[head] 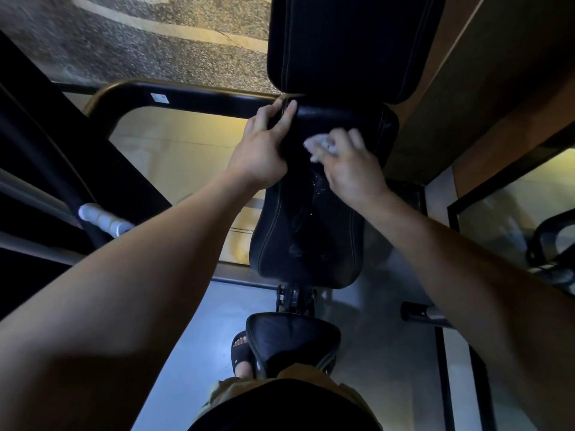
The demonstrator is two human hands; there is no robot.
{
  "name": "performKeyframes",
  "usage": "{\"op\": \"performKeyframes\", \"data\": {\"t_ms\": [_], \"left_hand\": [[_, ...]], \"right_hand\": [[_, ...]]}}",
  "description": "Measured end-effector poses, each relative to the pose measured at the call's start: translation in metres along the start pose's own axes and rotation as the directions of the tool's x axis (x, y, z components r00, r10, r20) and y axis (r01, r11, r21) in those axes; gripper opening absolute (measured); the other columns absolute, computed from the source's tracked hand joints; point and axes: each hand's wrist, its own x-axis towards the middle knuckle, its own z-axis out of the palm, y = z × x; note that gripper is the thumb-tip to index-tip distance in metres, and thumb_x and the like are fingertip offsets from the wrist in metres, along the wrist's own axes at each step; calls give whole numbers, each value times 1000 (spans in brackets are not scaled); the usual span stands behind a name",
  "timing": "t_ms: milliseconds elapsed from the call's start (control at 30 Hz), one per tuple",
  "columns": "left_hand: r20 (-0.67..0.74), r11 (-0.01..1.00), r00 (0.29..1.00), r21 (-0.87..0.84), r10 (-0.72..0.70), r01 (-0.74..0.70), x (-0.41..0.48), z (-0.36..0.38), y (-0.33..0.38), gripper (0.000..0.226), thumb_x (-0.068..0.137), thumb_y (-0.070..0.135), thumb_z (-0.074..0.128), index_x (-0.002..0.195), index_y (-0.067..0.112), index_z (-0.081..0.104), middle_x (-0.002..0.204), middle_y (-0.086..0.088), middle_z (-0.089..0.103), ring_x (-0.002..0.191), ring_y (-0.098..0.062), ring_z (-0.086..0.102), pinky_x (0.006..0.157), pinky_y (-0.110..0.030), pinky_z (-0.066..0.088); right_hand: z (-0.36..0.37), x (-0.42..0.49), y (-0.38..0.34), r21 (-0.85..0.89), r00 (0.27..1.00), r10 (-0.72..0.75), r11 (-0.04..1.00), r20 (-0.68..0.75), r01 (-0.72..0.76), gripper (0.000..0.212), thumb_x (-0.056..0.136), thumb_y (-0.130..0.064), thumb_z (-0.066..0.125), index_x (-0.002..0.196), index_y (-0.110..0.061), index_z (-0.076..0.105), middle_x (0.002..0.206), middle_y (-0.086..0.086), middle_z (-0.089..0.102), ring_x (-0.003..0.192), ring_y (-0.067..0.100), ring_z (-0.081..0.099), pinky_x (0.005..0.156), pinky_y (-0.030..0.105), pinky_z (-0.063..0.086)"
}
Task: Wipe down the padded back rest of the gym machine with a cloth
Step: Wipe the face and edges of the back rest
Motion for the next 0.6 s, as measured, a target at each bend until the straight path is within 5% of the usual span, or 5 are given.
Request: {"op": "performKeyframes", "data": {"t_ms": [133,267,333,500,600], "left_hand": [[9,999,1000,-42,11,-11,1,-3,-5,86,84,12,56,161,32,22,164,-1,19,152,-22,18,118,-22,18],[34,987,999,-161,14,-9,0,-16,-17,88,75,12,44,160,27,28,164,0,23,150,-11,26,114,-10,21],[40,981,997,-183,-60,67,-3,-17,-26,88,78,1,46,161,25,27,164,1,24,149,-11,28,105,0,18],[121,944,984,-288,-129,160,-21,1,-28,83,85,-4,46,161,18,22,165,-1,23,149,-18,28,114,-17,27],[157,935,981,-315,-118,163,-22,5,-27,85,88,0,51,163,14,12,168,-3,11,150,-17,23,118,-20,25]], "right_hand": [[-5,14,-1,2,982,137,990,-130,-138,52,96,-9,54,147,-21,49,121,15,51,102,34,45,64,40,54],[22,-14,-9,-48,998,-52,997,33,54,63,87,-3,63,147,-20,49,122,9,38,100,33,41,61,44,57],[13,-5,-4,-44,998,-67,997,7,67,58,88,-5,65,142,-22,54,118,10,45,98,34,46,59,43,57],[-2,27,-9,-33,984,88,995,-156,-94,52,95,-9,57,146,-21,50,119,16,55,104,34,45,67,40,56],[15,3,-21,-53,998,56,997,13,-55,48,99,-16,52,147,-19,48,129,15,46,111,37,46,77,49,55]]}}
